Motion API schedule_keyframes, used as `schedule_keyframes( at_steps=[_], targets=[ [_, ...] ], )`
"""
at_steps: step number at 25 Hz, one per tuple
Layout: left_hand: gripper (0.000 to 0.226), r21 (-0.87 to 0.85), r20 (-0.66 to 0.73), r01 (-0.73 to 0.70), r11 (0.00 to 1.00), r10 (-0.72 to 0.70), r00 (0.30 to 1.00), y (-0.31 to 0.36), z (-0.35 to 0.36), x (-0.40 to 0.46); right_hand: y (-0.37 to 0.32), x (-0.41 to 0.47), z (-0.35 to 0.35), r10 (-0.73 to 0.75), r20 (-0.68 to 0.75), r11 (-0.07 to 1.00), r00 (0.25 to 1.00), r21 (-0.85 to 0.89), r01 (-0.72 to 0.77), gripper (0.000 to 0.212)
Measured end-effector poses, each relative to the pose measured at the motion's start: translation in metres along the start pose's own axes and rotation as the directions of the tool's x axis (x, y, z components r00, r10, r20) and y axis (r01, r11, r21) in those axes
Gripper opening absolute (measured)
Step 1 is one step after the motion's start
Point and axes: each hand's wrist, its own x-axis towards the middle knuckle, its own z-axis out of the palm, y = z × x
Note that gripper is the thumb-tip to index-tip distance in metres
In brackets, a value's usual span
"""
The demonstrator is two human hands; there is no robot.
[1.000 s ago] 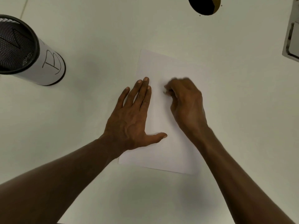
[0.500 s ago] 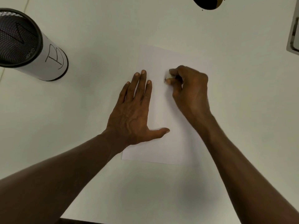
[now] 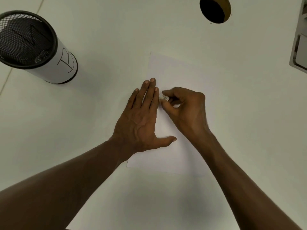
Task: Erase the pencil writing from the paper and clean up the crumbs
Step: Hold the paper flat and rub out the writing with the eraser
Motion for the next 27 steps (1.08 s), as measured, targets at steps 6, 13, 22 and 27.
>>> schedule_keyframes(
  at_steps=[6,13,22,27],
  targets=[
    [0.134,0.007,0.016,-0.013,1.0,0.012,1.0,0.001,-0.001,0.002,0.026,0.044,-0.017,0.116,-0.158,0.993,0.981,0.049,-0.11,0.006],
    [0.134,0.021,0.002,-0.019,1.0,0.019,1.0,-0.001,0.0,0.002,0.027,0.036,-0.022,0.212,-0.158,0.977,0.964,0.055,-0.206,0.005],
    [0.134,0.018,-0.004,-0.024,1.0,0.024,1.0,0.0,0.0,0.001,0.026,0.001,-0.024,0.206,-0.106,0.978,0.973,0.063,-0.201,0.011],
    [0.134,0.02,0.002,-0.015,1.0,0.015,1.0,-0.001,0.0,0.0,0.014,-0.006,-0.031,0.376,-0.143,0.917,0.915,0.198,-0.346,0.013]
  ],
)
